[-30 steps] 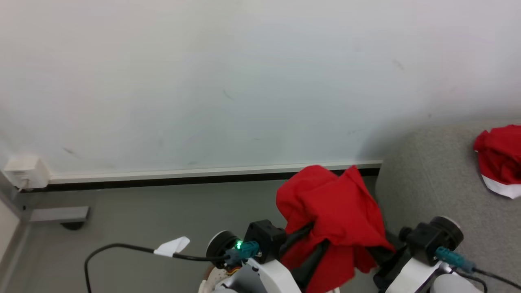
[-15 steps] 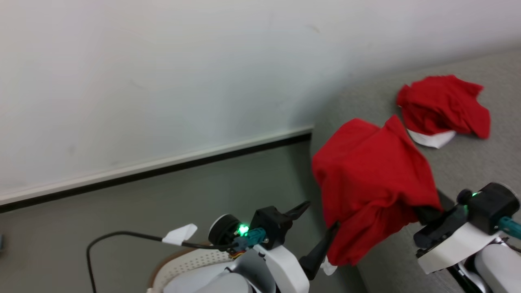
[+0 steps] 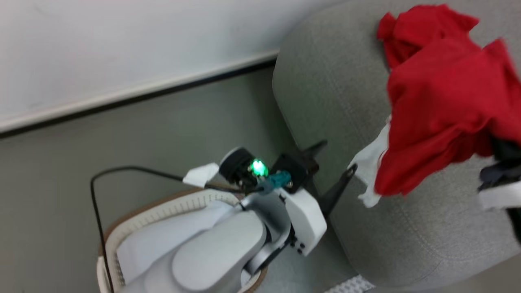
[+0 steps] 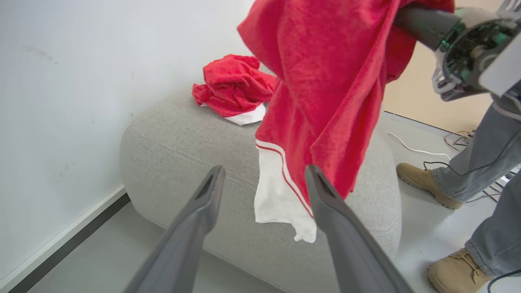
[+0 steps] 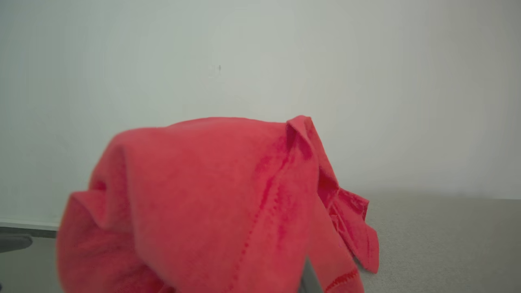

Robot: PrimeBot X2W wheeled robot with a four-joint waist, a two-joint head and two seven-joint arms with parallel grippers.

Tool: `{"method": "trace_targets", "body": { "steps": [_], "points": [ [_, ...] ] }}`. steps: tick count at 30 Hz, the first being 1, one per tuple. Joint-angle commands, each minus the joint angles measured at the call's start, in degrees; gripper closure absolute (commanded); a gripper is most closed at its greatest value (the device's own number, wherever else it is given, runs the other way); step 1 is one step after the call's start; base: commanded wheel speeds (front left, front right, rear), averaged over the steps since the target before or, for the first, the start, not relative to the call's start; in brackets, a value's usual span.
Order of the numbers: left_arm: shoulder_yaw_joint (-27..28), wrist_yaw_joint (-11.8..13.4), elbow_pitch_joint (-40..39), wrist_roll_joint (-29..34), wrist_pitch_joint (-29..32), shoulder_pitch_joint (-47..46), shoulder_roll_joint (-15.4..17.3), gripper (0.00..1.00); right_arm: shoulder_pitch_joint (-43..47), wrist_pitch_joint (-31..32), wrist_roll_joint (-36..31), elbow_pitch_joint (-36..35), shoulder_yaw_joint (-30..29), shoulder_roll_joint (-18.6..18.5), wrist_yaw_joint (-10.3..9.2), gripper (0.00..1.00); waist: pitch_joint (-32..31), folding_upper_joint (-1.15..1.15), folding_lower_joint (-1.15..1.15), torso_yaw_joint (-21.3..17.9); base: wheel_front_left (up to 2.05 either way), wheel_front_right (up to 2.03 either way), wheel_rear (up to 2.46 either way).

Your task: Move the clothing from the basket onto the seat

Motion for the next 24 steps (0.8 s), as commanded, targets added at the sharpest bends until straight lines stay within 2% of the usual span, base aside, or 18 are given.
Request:
{"method": "trace_targets", "body": {
  "steps": [1,7,11,18,20,24],
  "points": [
    [0.35,-0.28,0.55,0.98,0.24,-2.04,0.02,0.0,-2.31,-0.02,0.6,0.25,-1.53,-0.15,-0.14,1.0,5.85,-0.01,-0.01,1.1,0.0,0.0,0.0],
    [1.28,-1.29,4.17,3.91,0.39,-12.31,-2.23,0.0,-11.79,-0.01,2.73,5.13,-9.57,-2.69,-0.13,1.0,13.74,-0.01,-0.01,5.04,0.0,0.0,0.0],
    [1.83,-2.06,6.08,5.37,-0.08,-18.65,-4.12,0.0,-19.54,0.0,5.39,10.88,-15.47,-7.5,-0.13,1.0,18.33,-0.01,-0.01,8.27,0.0,0.0,0.0],
    [2.15,-2.09,9.2,5.86,-1.82,-25.34,-6.15,0.0,-32.48,0.07,6.28,26.9,-22.56,-16.4,-0.14,1.0,24.13,-0.01,-0.01,13.36,0.0,0.0,0.0],
    [1.83,-1.95,9.7,5.54,-2.36,-26.41,-6.57,0.0,-34.88,0.04,4.34,32.74,-23.62,-17.57,-0.13,1.0,25.47,-0.01,-0.01,14.75,0.0,0.0,0.0],
    [0.48,-1.12,10.71,4.12,-3.73,-27.0,-6.98,0.0,-37.6,-0.04,0.01,42.7,-26.78,-17.08,-0.13,1.0,26.92,-0.01,-0.01,17.26,0.0,0.0,0.0]
  ]
}}
